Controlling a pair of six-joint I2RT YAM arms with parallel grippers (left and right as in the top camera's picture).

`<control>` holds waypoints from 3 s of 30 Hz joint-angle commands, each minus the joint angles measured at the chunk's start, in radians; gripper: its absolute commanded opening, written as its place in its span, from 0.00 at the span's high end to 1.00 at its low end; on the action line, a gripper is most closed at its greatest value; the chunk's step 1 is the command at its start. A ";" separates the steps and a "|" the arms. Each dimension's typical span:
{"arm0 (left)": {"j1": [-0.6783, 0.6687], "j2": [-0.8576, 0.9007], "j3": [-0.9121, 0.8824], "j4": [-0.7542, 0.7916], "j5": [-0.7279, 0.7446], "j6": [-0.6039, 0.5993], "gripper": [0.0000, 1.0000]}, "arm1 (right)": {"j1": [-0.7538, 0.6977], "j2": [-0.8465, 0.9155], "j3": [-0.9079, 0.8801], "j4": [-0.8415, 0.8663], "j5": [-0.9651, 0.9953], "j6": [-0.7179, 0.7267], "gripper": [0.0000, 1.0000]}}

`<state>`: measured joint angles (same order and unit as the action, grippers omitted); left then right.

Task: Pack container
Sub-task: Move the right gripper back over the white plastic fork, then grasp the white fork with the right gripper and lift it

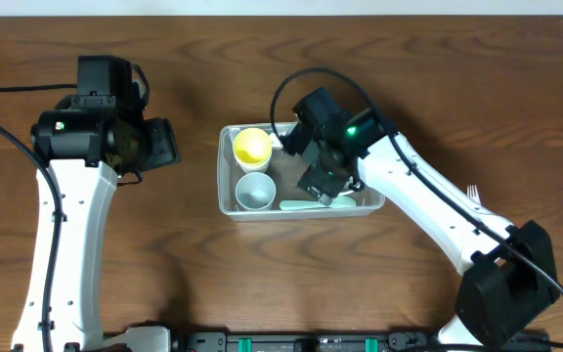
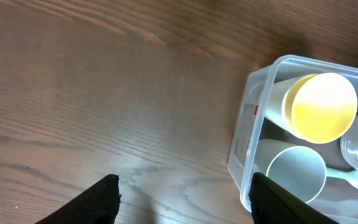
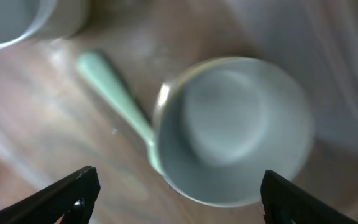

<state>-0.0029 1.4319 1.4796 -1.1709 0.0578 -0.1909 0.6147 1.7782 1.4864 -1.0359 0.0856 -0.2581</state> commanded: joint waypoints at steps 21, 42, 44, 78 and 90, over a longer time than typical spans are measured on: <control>0.003 0.001 -0.003 0.005 0.002 -0.002 0.33 | -0.922 -0.142 -0.260 0.021 0.032 0.428 0.01; 0.003 0.001 -0.003 0.005 0.002 -0.002 0.33 | -0.957 -0.135 -0.668 0.341 -0.012 0.216 0.07; 0.003 0.001 -0.003 0.005 0.002 -0.002 0.33 | -0.956 -0.134 -0.686 0.367 -0.016 0.216 0.07; 0.003 0.001 -0.003 0.004 0.002 -0.002 0.33 | -0.956 -0.090 -0.698 0.411 -0.131 0.175 0.73; 0.003 0.001 -0.003 0.004 0.002 -0.002 0.33 | -0.954 -0.091 -0.693 0.431 -0.145 0.198 0.90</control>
<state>-0.0029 1.4319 1.4796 -1.1637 0.0574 -0.1905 -0.3389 1.6428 0.8154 -0.6102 -0.0090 -0.0807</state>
